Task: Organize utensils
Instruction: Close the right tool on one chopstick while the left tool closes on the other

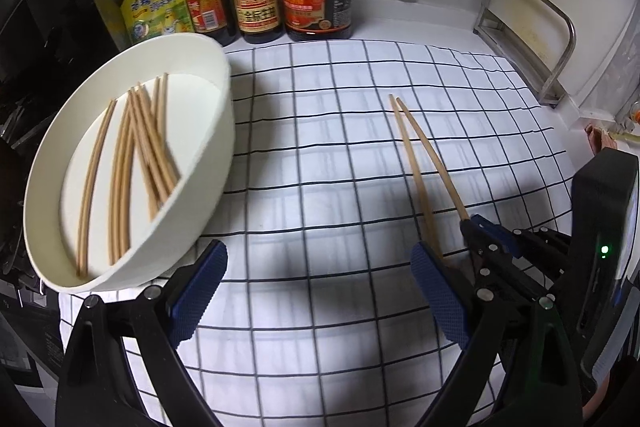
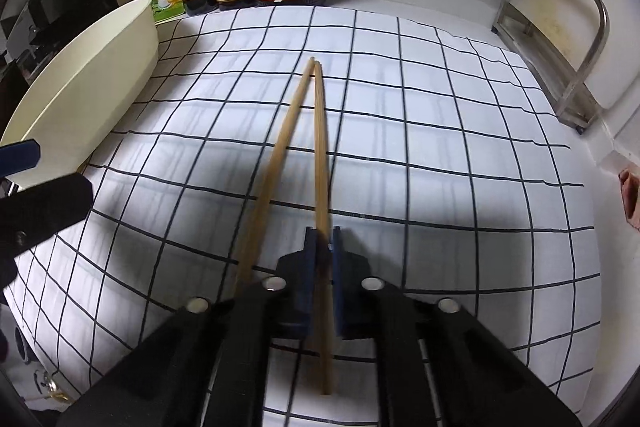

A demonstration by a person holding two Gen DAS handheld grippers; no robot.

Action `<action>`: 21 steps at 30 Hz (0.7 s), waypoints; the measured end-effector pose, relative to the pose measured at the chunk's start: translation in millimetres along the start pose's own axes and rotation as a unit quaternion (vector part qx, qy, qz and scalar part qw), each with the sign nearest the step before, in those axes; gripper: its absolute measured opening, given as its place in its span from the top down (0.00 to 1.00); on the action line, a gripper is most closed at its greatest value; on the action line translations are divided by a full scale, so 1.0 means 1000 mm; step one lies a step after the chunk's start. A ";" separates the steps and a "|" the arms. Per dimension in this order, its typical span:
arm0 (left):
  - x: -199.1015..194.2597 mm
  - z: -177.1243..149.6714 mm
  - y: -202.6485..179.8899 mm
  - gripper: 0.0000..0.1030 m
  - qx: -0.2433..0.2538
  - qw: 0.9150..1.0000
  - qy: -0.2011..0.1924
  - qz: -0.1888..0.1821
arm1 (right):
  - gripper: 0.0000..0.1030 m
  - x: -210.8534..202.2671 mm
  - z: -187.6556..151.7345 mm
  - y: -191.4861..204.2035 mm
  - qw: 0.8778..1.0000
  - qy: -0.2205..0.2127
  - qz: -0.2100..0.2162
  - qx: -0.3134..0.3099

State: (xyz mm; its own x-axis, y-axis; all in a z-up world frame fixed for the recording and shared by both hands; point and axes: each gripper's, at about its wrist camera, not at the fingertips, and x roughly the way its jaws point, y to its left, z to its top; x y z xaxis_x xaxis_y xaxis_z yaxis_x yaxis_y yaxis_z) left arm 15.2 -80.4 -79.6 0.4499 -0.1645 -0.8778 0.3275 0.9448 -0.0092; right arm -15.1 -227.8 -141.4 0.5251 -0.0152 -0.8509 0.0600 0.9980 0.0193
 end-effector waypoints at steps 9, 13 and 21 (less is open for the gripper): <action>0.028 0.005 -0.029 0.11 -0.005 1.000 0.015 -0.027 | 0.94 -0.012 -0.018 -0.046 0.999 0.000 -0.021 0.039; 0.043 0.006 -0.041 0.11 0.000 1.000 0.013 -0.020 | 0.94 -0.016 -0.025 -0.063 0.998 0.001 -0.028 0.054; 0.062 0.007 -0.047 0.11 0.001 1.000 0.014 0.002 | 0.94 -0.020 -0.026 -0.072 0.998 -0.007 -0.021 0.057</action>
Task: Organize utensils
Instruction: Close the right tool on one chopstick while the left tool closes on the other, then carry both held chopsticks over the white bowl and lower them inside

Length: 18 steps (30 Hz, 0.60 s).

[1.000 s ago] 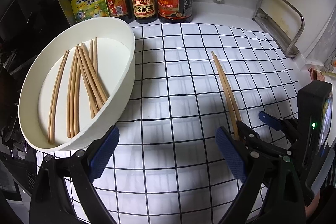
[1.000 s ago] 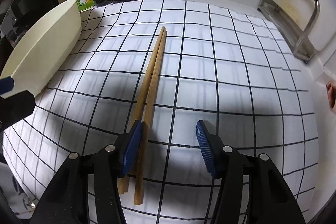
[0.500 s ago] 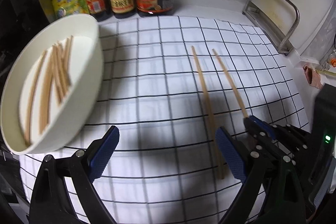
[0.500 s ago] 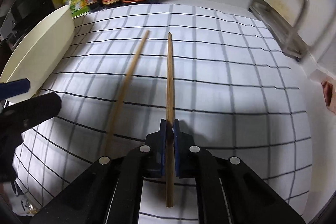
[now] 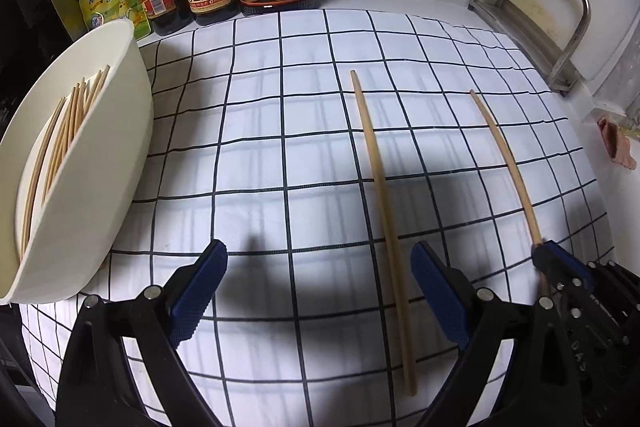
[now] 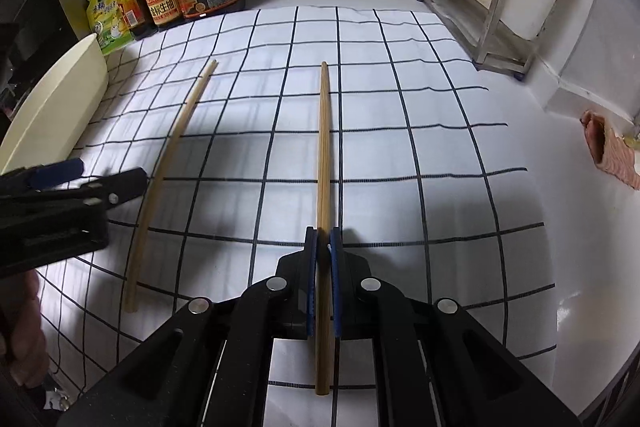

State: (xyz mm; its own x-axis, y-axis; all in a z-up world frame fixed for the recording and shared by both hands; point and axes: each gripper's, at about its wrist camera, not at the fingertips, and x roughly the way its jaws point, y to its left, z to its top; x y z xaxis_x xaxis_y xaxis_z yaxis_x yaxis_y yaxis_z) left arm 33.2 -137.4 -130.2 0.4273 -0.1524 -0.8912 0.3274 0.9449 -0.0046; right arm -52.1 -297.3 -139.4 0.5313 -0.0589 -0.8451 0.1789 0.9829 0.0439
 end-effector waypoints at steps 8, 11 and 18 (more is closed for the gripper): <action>0.011 0.002 -0.005 0.11 0.004 1.000 -0.005 0.018 | 0.71 0.009 0.008 -0.003 1.000 -0.003 -0.010 -0.008; 0.014 0.002 -0.006 0.11 0.004 1.000 -0.002 0.020 | 0.71 0.012 0.010 0.001 1.000 -0.006 -0.020 -0.022; 0.017 0.004 -0.009 0.10 0.004 1.000 -0.006 0.024 | 0.71 0.016 0.014 0.007 0.999 -0.012 -0.017 -0.038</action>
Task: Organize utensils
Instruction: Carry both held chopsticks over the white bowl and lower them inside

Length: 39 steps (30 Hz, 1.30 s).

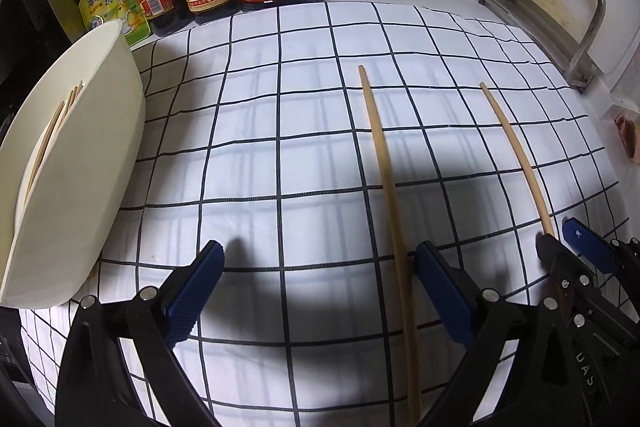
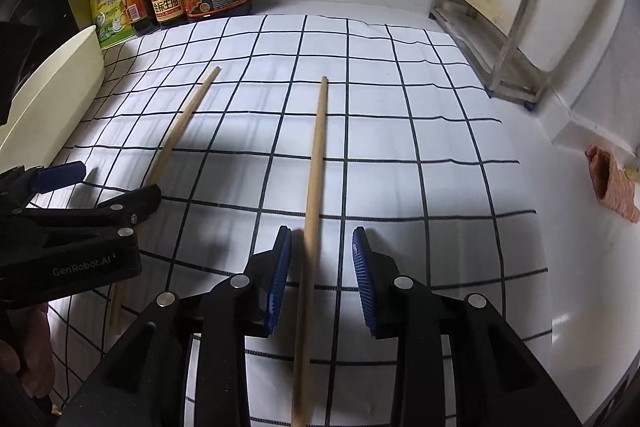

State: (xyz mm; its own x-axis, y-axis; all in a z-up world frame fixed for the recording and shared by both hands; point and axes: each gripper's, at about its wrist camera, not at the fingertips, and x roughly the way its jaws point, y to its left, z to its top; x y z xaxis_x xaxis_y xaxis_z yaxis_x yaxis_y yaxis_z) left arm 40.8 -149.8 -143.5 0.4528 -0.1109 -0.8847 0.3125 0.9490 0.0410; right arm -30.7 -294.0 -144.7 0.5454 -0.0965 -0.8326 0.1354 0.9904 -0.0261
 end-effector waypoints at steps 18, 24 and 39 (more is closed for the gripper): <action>-0.022 0.007 -0.002 0.93 0.022 0.997 0.016 -0.079 | 0.94 -0.015 0.006 0.003 0.998 0.011 0.045 0.043; -0.055 0.021 0.024 0.93 0.024 0.996 -0.011 -0.083 | 0.94 -0.042 0.023 0.017 0.997 -0.008 0.059 0.056; -0.113 0.046 0.180 0.93 -0.039 0.996 -0.075 -0.019 | 0.94 -0.072 0.112 0.154 0.987 -0.062 0.150 -0.001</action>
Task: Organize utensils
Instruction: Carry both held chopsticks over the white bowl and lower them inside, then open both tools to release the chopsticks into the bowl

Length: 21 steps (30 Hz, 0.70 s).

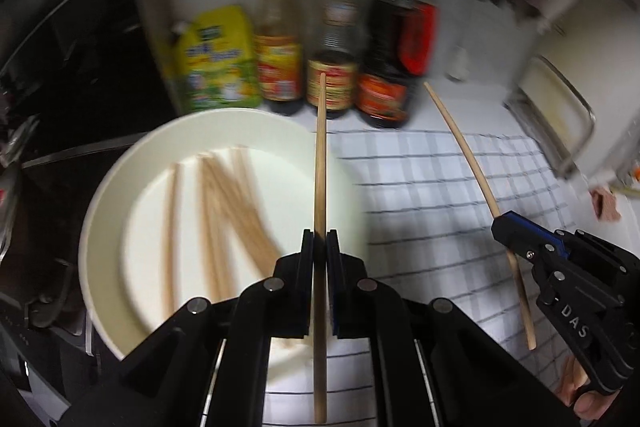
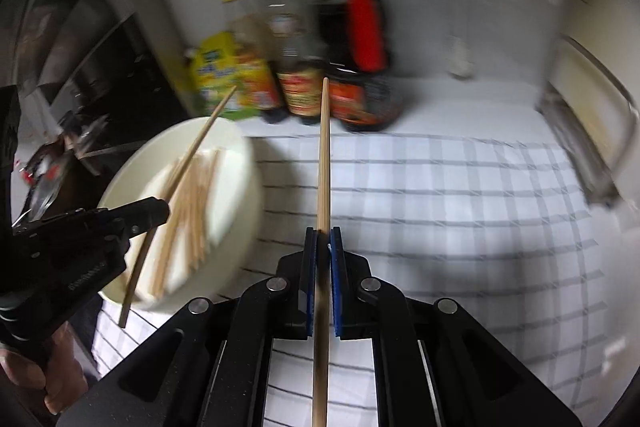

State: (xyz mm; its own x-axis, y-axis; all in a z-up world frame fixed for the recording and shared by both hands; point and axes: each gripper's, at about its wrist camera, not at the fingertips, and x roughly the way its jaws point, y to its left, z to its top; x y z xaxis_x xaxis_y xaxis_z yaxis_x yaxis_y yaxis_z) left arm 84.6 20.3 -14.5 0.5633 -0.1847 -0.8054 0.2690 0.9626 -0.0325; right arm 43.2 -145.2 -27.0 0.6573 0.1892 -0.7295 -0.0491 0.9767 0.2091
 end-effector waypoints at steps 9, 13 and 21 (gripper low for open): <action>0.025 -0.005 0.094 0.93 -0.056 0.997 0.022 0.040 | 0.94 0.069 0.032 0.103 0.995 0.050 0.056 -0.060; 0.039 -0.012 0.118 0.93 -0.068 0.996 0.039 0.046 | 0.94 0.096 0.034 0.124 0.993 0.081 0.058 -0.064; 0.059 -0.022 0.135 0.93 -0.080 0.994 0.065 0.042 | 0.94 0.124 0.031 0.135 0.990 0.118 0.046 -0.063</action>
State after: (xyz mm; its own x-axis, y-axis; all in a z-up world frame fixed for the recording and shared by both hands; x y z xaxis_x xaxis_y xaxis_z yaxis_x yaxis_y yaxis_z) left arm 137.1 143.4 -79.2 0.4709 -0.0843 -0.8781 0.0918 0.9947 -0.0463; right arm 140.9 7.2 -69.2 0.4529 0.2816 -0.8459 -0.2044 0.9563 0.2089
